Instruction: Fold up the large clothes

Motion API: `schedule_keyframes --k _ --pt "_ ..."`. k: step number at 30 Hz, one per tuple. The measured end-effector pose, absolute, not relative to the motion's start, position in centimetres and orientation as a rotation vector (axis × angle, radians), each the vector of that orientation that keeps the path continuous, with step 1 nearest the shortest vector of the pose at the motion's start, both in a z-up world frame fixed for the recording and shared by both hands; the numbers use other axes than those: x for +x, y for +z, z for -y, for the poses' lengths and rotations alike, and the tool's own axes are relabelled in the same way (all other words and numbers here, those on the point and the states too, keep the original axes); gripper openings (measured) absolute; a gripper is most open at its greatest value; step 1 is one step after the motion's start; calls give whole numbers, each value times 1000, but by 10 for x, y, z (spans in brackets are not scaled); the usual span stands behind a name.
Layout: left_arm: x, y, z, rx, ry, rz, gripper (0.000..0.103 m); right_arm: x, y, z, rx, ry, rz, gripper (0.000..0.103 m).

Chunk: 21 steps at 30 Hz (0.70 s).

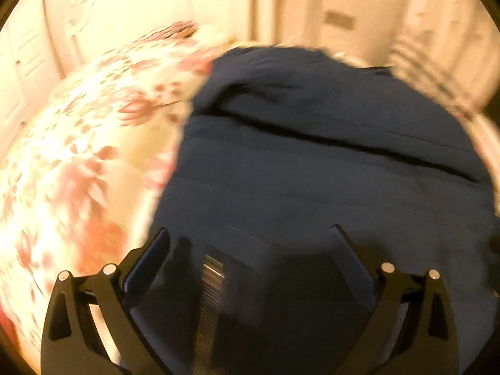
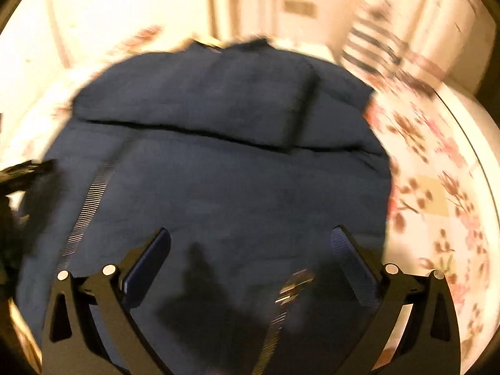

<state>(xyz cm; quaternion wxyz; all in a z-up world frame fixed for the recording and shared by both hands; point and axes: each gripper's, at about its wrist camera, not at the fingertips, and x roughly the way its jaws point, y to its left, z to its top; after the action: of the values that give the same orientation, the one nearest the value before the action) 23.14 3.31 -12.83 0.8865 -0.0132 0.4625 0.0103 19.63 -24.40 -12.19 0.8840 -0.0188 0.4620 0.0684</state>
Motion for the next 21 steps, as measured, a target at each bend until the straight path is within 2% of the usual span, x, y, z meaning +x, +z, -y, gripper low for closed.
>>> schedule_keyframes --k 4,6,10,15,18,21 --pt "189 -133 29 144 -113 -915 101 166 -146 188 -304 250 -998 98" --pt "186 -146 44 253 -88 -926 101 164 -147 188 -298 246 -982 98" --pt "192 -140 16 117 -75 -986 101 159 -139 204 -240 211 -999 98" --pt "155 -124 -6 115 -59 -929 101 110 -115 211 -179 324 -901 98" --pt "142 -135 -2 187 -17 -948 101 97 -133 200 -223 357 -927 98" --pt "142 -144 -12 134 -30 -982 101 92 -145 195 -262 331 -903 99"
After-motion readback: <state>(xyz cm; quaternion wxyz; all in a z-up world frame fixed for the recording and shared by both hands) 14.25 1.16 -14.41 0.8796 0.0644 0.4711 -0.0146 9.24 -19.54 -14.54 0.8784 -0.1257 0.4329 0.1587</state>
